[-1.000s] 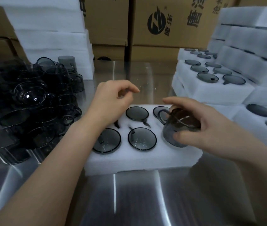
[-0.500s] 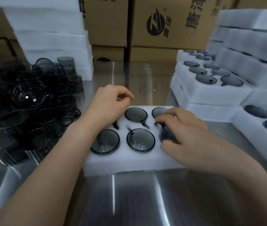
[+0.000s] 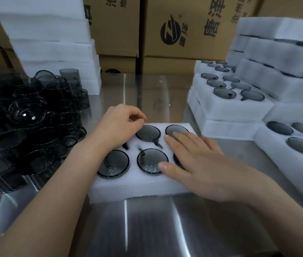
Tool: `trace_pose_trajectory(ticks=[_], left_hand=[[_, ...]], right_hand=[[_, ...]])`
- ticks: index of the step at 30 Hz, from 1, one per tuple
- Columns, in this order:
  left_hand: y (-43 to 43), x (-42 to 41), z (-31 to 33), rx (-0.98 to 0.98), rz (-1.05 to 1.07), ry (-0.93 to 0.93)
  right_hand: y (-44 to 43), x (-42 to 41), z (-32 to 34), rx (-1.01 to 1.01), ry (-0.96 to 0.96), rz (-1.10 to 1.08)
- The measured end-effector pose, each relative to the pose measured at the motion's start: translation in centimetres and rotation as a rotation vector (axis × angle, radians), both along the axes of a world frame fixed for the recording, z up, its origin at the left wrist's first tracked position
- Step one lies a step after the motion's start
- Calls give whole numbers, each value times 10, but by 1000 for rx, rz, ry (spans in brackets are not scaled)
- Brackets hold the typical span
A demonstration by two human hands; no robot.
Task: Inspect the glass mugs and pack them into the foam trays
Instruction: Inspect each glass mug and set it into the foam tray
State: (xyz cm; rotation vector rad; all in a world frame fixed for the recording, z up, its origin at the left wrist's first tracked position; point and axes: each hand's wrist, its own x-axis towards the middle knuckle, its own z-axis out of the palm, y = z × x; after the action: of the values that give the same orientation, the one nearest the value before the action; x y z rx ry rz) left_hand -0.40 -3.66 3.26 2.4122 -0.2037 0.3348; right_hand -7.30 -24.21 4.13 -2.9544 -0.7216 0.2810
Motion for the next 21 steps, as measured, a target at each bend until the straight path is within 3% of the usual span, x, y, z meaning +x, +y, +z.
trace_pose_trajectory(ticks=[6, 11, 21], left_hand=[[2, -1, 0, -13, -16, -24], [3, -1, 1, -18, 15, -67], [9, -50, 4, 60, 116, 9]], right_hand=[[16, 32, 9, 261, -263, -78], [26, 52, -5, 236, -417, -117], [23, 62, -19, 291, -340, -116]])
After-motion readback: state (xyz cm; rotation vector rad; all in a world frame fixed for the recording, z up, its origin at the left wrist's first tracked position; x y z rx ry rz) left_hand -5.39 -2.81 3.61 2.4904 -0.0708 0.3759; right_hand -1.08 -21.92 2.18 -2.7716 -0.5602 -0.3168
